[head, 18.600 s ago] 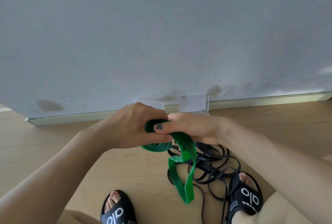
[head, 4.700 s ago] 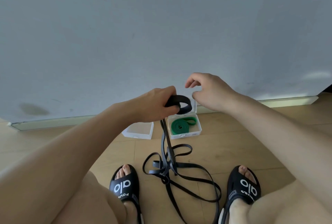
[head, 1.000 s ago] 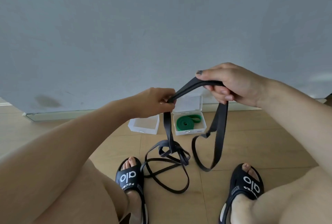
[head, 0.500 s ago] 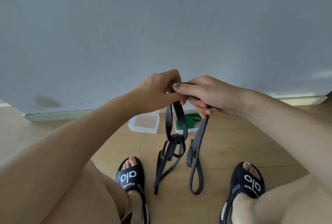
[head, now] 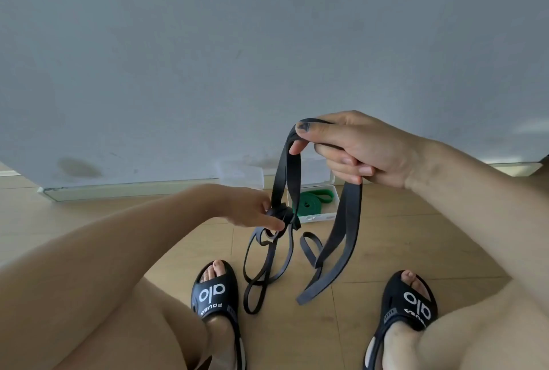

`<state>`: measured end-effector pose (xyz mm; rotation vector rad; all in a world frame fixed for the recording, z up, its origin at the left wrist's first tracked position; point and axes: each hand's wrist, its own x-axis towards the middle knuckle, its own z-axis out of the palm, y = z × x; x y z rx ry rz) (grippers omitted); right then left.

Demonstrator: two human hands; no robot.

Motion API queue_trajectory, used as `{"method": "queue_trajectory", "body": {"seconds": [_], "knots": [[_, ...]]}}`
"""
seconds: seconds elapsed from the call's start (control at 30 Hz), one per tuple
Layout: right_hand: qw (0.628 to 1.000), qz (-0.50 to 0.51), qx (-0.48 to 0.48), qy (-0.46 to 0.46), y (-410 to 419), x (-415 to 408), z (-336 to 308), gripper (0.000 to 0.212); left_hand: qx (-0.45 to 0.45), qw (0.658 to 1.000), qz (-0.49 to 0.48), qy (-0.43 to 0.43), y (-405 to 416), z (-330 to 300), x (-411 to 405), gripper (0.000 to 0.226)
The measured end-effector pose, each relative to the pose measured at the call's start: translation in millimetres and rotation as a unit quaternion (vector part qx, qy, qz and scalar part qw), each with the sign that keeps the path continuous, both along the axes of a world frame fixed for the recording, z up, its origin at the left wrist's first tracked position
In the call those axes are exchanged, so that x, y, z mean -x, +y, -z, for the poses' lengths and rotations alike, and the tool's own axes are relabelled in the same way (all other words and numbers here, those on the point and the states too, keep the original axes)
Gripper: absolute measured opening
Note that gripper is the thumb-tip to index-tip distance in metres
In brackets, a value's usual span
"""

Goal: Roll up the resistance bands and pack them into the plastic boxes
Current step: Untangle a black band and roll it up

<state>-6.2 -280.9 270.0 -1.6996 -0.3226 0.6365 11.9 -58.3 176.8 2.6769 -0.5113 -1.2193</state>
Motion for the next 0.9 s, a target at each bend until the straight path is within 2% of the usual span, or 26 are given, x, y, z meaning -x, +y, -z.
{"method": "queue_trajectory", "body": {"seconds": [0.13,0.23,0.37,0.4,0.47,0.53,0.57,0.67,0.77,0.83,0.9], "knots": [[1.0,0.013,-0.018,0.004,1.6,-0.3,1.5,0.04,-0.017,1.0,-0.007,-0.014,-8.1,15.4,-2.1,0.074],[0.999,0.022,-0.044,0.009,1.5,0.5,0.7,0.04,-0.006,0.999,-0.039,-0.006,-14.7,27.1,2.0,0.091],[0.998,0.022,-0.06,0.012,0.2,2.1,-1.0,0.039,0.067,0.992,-0.095,-0.051,-30.8,54.4,8.2,0.099],[0.998,0.022,-0.061,0.011,-0.1,2.5,-0.7,0.039,0.086,0.987,-0.119,-0.059,-35.1,61.2,8.3,0.097],[0.998,0.024,-0.052,0.004,-1.2,2.5,0.8,0.039,0.11,0.981,-0.143,-0.067,-42.9,60.5,9.9,0.072],[0.999,0.035,-0.013,-0.011,-4.4,1.2,3.3,0.036,0.112,0.981,-0.136,-0.08,-47.2,49.3,11.2,0.046],[0.999,0.043,0.019,-0.021,-6.6,0.2,4.9,0.034,0.102,0.984,-0.12,-0.089,-46.9,43.9,10.4,0.043],[0.989,0.049,0.135,-0.033,-14.0,-2.8,13.3,0.03,0.094,0.989,-0.05,-0.1,-39.6,23.6,6.2,0.049],[0.977,0.04,0.21,-0.005,-17.7,-4.5,24.8,0.031,0.104,0.988,0.014,-0.113,-31.5,1.1,3.6,0.06],[0.972,0.037,0.231,0.008,-17.9,-5.8,29.4,0.031,0.116,0.985,0.028,-0.128,-27.7,-16.5,3.5,0.054],[0.967,0.03,0.253,0.005,-17.1,-7.1,30.9,0.028,0.147,0.979,0.025,-0.136,-23.1,-32.5,3.4,0.037]]}}
